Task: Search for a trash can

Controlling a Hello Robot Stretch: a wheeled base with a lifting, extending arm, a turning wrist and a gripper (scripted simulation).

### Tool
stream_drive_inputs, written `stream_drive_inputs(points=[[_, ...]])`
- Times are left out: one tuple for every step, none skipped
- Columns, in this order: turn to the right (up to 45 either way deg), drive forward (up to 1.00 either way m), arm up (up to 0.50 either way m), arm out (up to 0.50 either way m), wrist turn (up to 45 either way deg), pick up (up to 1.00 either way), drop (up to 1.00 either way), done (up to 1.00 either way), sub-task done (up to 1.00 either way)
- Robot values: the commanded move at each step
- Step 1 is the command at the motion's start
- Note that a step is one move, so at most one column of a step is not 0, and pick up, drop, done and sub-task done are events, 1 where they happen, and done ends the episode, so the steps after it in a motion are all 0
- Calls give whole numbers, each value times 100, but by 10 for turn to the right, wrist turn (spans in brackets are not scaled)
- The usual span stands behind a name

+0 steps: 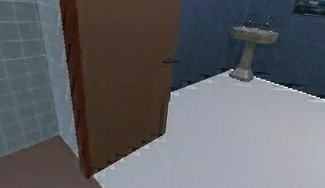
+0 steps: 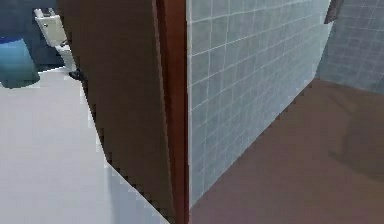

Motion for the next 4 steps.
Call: stream_drive_inputs(points=[[0, 25, 0, 0, 0, 0, 0, 0, 0], [390, 0, 0, 0, 0, 0, 0, 0, 0], [0, 100, 0, 0, 0, 0, 0, 0, 0], [30, 0, 0, 0, 0, 0, 0, 0, 0]])
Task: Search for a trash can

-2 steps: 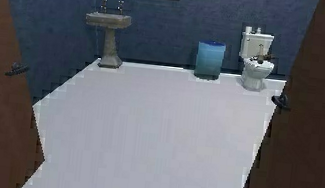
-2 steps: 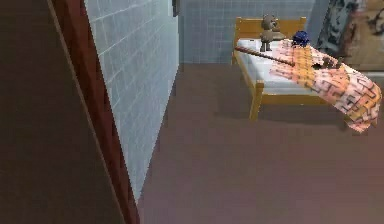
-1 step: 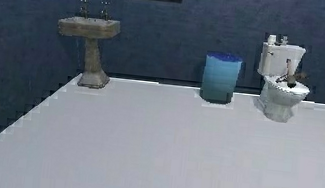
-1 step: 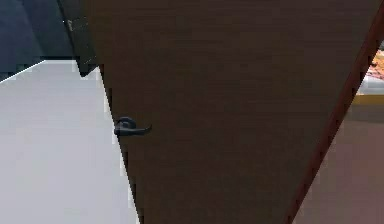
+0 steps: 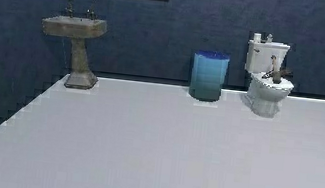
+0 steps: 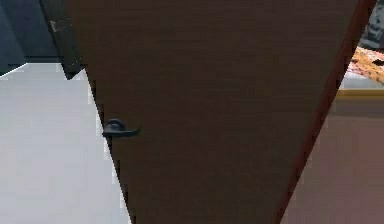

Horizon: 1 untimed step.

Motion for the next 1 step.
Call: stream_drive_inputs(points=[[0, 50, 0, 0, 0, 0, 0, 0, 0]])
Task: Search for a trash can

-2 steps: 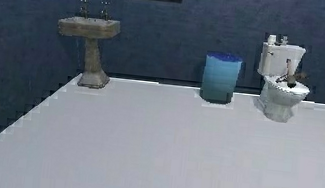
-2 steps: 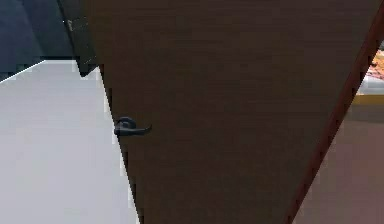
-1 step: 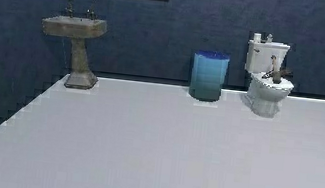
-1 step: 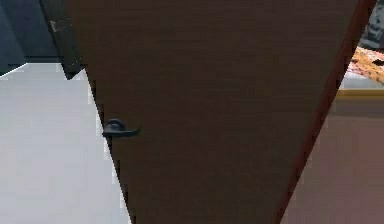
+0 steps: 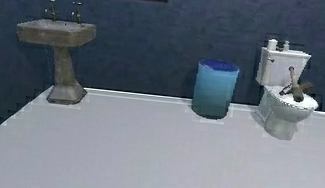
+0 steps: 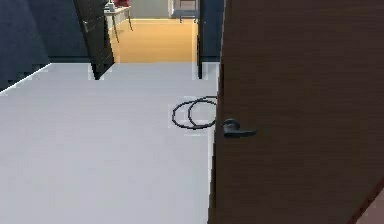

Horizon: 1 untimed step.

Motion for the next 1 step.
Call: stream_drive_inputs(points=[[150, 0, 0, 0, 0, 0, 0, 0, 0]])
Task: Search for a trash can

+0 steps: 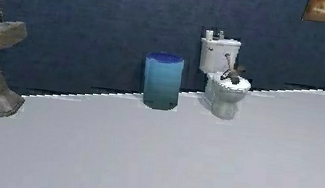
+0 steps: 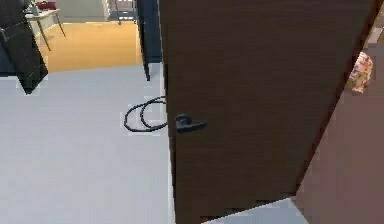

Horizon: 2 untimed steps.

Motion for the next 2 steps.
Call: stream_drive_inputs(points=[[0, 100, 0, 0, 0, 0, 0, 0, 0], [30, 0, 0, 0, 0, 0, 0, 0, 0]])
